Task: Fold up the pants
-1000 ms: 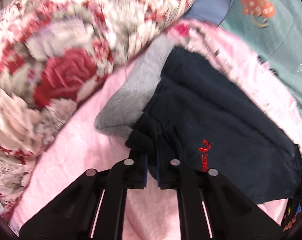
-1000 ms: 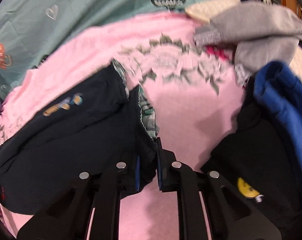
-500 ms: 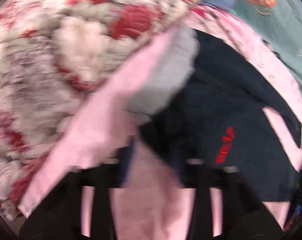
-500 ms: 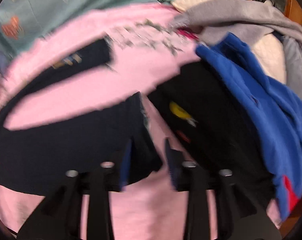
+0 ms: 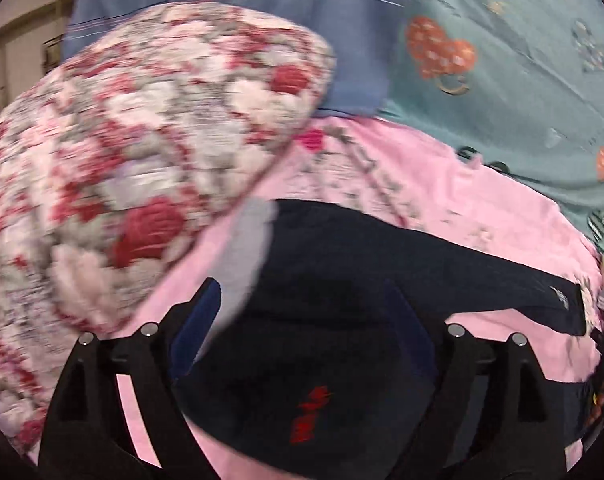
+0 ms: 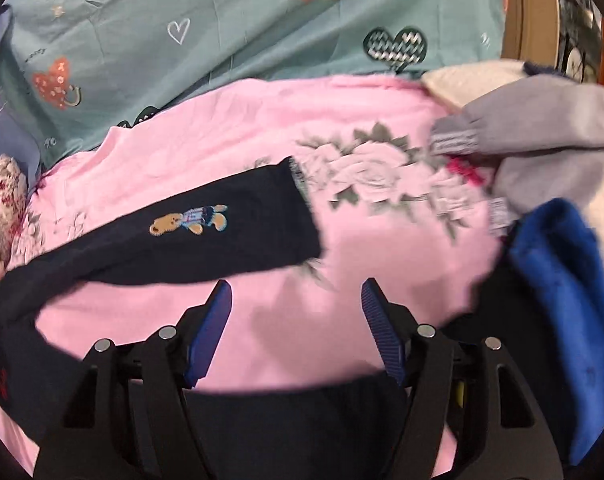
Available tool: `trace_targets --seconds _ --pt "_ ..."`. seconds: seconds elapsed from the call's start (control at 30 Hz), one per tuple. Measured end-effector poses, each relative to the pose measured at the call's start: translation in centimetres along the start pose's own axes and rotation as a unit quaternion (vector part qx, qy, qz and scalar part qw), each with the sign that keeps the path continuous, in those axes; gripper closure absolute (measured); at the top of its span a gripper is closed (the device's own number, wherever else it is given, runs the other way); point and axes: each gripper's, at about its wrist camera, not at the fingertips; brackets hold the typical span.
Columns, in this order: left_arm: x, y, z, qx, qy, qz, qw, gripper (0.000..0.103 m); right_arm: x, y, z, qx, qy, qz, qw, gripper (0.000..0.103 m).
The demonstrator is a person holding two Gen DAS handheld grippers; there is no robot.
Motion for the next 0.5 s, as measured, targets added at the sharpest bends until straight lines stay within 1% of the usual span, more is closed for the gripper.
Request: trace_targets --seconds 0.07,0.17,0.3,0.33,0.4,0.5 --pt "1.5 0.3 2.4 0.015 -0.017 -0.002 0.9997 0.015 1.8 0.5 -0.7 0.023 0.000 -0.016 1.000 0.035" --pt "4.1 -0.1 4.5 0.030 -0.036 -0.013 0.9988 0.015 3.9 0.9 -0.8 0.049 -0.004 -0.037 0.998 0.035" --pt "6.9 -1.3 4.5 0.033 -0.025 -0.032 0.9986 0.015 5.8 1.4 -1.5 0.044 -0.028 -0.043 0.998 0.035" --pt "7.7 -1.5 4.0 0.034 -0.019 -0.037 0.9985 0.015 6.2 1.5 -1.3 0.046 -0.025 -0.047 0.997 0.037" --pt "8.5 -1.8 3.3 0.034 -0.006 -0.043 0.9984 0.015 6.9 1.6 -1.4 0.054 -0.020 -0.054 0.997 0.042" --pt "9.3 -1.8 2.5 0.025 0.009 -0.052 0.9983 0.015 8.0 1.9 -1.6 0.063 -0.034 -0.060 0.996 0.052"
Point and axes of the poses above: each gripper's, at about its wrist camera, not at the fingertips, and x roughly the way its jaws point, z to its right, y to its top, and after that the axes turned 11 degrees about x, right-handed
